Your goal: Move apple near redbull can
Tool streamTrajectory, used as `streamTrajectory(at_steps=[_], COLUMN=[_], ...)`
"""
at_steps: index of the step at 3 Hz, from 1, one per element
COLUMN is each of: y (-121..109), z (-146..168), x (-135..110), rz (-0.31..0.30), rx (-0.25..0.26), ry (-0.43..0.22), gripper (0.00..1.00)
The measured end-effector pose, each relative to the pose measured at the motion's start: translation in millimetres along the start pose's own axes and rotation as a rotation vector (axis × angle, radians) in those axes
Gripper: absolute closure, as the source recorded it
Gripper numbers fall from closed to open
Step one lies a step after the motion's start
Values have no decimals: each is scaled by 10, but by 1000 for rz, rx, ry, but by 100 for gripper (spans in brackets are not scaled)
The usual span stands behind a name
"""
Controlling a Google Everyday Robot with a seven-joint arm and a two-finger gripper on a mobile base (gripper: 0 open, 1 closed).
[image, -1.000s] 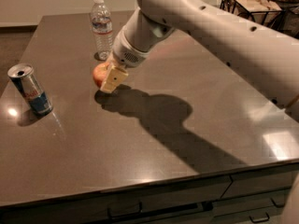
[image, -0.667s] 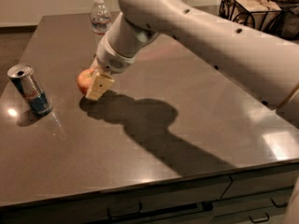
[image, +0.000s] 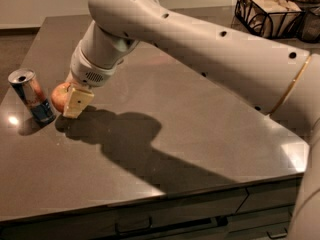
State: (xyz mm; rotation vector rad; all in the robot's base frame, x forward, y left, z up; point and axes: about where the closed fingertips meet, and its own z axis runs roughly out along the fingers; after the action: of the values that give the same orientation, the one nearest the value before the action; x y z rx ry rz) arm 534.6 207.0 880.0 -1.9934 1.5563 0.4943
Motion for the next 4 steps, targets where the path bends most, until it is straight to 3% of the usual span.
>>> streamTrajectory(at_steps=[1,2,3,4], y=[10,25,22,35], z=[172,286,331,343], x=[-66,-87,-51,-61], rz=[-15,-31,-33,-35], rx=[-15,-20,-27,-30], ry=[1,-3,-4,-4], gripper=[100,83,60,29])
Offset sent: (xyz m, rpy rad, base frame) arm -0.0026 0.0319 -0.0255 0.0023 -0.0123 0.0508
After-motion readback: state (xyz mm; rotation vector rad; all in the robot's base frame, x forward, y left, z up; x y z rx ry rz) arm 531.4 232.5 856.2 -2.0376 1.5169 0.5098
